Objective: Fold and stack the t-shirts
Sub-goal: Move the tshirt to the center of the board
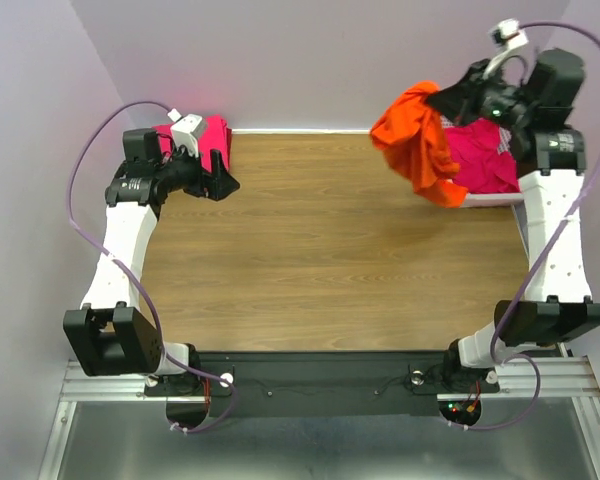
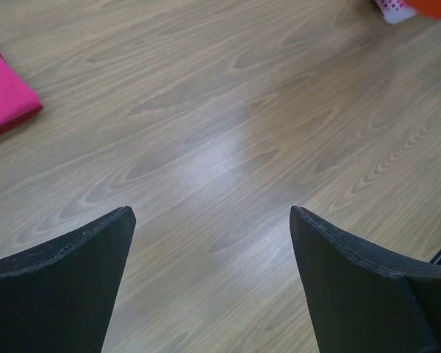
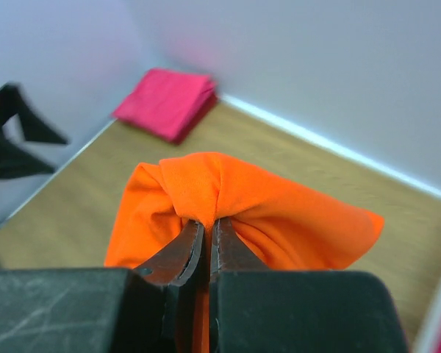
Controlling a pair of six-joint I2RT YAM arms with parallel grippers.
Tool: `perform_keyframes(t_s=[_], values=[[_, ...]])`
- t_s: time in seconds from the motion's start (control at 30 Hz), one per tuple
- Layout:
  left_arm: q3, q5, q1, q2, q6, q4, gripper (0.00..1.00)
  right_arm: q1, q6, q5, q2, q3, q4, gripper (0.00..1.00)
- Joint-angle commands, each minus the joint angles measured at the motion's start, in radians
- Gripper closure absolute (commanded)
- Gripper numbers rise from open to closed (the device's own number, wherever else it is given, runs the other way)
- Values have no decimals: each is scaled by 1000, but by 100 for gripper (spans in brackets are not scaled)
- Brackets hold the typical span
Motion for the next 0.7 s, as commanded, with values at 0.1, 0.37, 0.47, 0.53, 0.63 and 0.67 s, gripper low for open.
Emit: perform_keyframes(t_s=[0.1, 0.37, 0.47, 0.53, 0.63, 0.67], values=[[52, 53, 8, -61, -21, 60, 1, 213, 126, -5, -3, 1, 179, 99], [64, 55, 13, -64, -33, 70, 1, 317, 235, -34, 39, -123, 248, 100], [59, 46, 16, -66, -26, 68, 1, 361, 209, -21, 30, -212, 256, 99], [58, 44, 19, -60, -26, 68, 1, 400, 198, -9, 27, -257, 258, 99], [53, 45, 21, -55, -35, 76, 1, 430, 184, 6, 36, -364, 259, 99], [49, 44, 19, -55, -36, 80, 1, 434, 183, 15, 42, -392, 259, 98]])
